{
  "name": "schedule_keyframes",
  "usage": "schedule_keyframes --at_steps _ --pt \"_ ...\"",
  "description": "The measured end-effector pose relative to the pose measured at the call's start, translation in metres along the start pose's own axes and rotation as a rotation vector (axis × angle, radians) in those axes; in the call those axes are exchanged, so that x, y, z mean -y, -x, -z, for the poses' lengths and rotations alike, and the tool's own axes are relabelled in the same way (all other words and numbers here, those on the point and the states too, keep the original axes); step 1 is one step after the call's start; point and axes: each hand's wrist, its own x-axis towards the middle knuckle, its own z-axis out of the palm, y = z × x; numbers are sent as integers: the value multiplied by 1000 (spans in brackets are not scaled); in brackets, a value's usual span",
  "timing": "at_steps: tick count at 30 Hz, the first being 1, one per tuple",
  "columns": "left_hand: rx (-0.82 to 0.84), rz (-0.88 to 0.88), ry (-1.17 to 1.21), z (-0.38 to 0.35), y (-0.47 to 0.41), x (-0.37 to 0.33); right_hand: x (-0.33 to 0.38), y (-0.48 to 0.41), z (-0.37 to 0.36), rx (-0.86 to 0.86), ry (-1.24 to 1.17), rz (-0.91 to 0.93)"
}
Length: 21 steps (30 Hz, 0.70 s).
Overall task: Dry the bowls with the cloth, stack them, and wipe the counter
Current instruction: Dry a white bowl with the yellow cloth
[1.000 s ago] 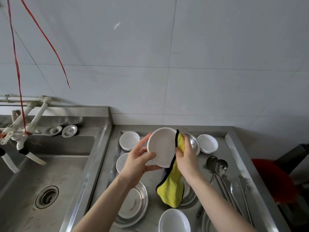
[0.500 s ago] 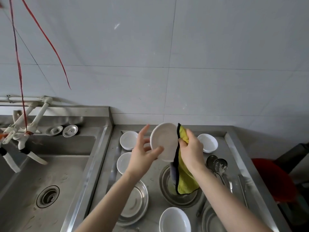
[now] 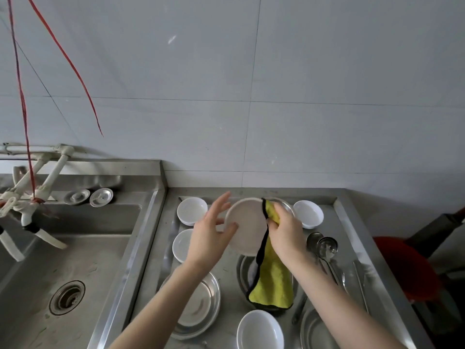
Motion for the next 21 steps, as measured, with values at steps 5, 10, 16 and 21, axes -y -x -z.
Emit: schedule_keyframes --at_steps 5,10,16,21 --pt "-141 -24 130 -14 8 2 -4 2 2 17 -57 -83" --pt "123 -225 -193 -5 -12 2 -12 0 9 104 213 126" --pt "8 -72 131 -13 -3 -2 -11 -1 8 -57 -37 -5" --pt "-71 -49 129 -19 4 3 -13 0 9 -44 18 -6"
